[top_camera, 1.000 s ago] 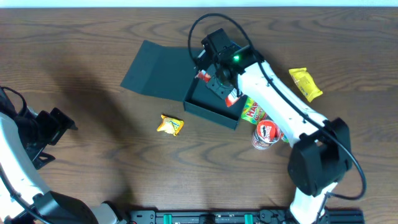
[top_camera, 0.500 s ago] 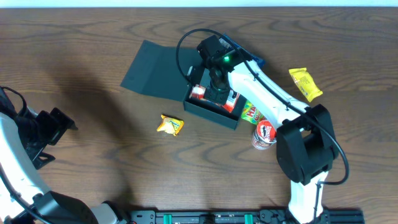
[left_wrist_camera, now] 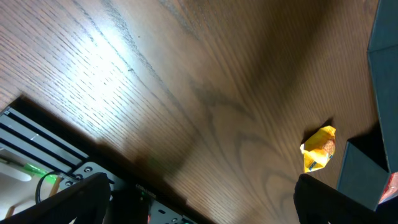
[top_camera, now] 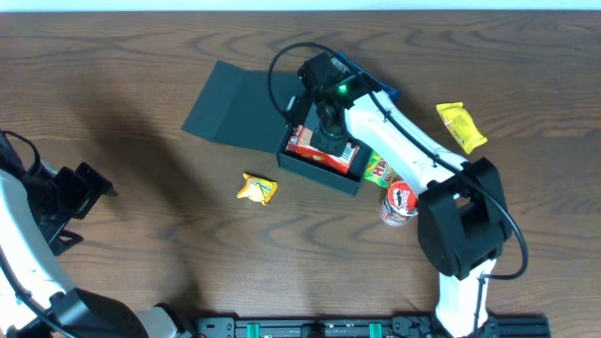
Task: Pack container
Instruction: 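Carry the Hello Panda box over the black box and lower it inside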
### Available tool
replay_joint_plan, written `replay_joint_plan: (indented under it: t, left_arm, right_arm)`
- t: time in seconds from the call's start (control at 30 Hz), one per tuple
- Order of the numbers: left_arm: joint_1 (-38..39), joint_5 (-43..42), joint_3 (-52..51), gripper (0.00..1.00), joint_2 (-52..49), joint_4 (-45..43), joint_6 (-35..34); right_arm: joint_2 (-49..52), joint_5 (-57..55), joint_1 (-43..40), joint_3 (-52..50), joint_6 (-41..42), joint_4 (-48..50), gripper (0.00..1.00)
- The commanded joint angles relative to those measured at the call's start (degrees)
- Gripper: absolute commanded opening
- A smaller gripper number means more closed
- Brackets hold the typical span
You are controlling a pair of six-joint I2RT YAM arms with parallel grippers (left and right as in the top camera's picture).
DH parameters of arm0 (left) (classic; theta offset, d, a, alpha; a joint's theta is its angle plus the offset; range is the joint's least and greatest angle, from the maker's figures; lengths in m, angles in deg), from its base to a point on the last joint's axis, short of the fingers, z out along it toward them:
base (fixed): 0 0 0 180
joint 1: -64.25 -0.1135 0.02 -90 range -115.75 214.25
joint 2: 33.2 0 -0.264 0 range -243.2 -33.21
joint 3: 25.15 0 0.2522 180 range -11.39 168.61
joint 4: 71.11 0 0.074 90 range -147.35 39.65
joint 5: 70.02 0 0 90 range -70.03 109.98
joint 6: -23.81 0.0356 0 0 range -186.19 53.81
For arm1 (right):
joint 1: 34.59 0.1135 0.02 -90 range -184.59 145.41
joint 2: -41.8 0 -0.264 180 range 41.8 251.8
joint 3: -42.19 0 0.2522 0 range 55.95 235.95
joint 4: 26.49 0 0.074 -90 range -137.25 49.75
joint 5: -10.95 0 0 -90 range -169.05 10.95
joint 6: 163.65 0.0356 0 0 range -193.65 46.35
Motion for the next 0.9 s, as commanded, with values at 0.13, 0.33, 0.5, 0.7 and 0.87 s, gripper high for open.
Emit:
replay_joint_plan:
  t: [0.13, 0.33, 0.5, 0.7, 0.87]
  left_arm:
    - [-0.2, 0.2, 0.6, 0.95, 0.2, 0.2, 0.0]
    - [-0.2, 0.2, 0.6, 0.95, 0.2, 0.2, 0.0]
    - [-0.2, 0.2, 0.6, 0.95, 0.2, 0.2, 0.0]
    - [-0.2, 0.2, 0.6, 0.95, 0.2, 0.2, 0.0]
    - [-0.2, 0.2, 0.6, 0.95, 0.2, 0.2, 0.0]
  right_arm:
    - [-2.1, 11.5, -1.1, 1.0, 10.9, 0.0, 0.01]
    - [-2.0, 14.4, -1.0, 0.8, 11.7, -1.4, 0.01]
    - [-1.0, 13.5, -0.4, -1.2, 10.6, -0.9, 0.01]
    - [-0.5, 9.7, -0.4, -6.3, 9.9, 4.0, 0.01]
    - [-0.5, 9.7, -0.4, -10.4, 9.9, 7.6, 0.01]
